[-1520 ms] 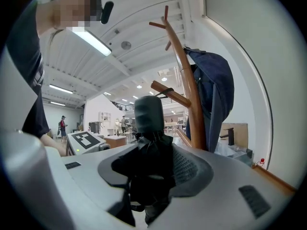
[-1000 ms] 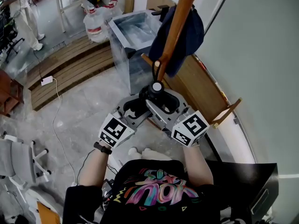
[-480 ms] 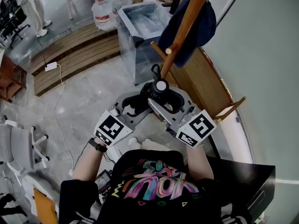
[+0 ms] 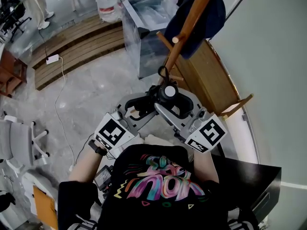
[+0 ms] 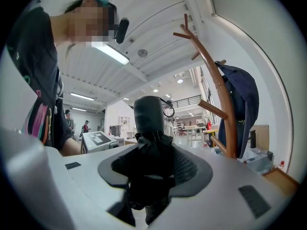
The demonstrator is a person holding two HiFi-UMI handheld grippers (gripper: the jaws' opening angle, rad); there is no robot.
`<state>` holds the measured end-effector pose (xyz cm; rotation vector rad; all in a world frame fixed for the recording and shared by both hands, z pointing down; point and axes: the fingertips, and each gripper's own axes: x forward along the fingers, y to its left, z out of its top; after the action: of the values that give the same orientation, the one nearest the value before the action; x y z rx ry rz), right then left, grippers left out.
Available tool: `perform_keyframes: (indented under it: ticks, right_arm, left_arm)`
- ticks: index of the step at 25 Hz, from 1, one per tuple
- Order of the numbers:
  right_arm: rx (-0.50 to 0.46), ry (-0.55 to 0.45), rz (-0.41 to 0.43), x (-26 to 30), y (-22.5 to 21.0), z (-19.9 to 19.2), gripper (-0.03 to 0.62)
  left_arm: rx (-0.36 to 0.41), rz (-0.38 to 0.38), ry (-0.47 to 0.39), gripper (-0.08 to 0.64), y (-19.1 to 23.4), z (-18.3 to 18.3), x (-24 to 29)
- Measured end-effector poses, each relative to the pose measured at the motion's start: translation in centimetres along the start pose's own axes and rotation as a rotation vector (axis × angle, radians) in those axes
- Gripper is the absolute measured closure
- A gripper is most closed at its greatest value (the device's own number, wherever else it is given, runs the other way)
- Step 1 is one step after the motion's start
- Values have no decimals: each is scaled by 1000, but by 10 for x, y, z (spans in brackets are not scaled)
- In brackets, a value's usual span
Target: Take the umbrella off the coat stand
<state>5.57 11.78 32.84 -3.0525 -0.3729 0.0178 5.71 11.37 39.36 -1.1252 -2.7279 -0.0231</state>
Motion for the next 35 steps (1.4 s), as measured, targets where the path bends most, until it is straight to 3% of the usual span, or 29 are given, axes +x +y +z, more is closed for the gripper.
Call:
perform_keyframes:
  ticks: [35]
  right_arm:
    - [-4, -18, -71, -26, -4, -14, 382]
  left_arm:
    - [1, -78, 20, 364, -20, -11, 20]
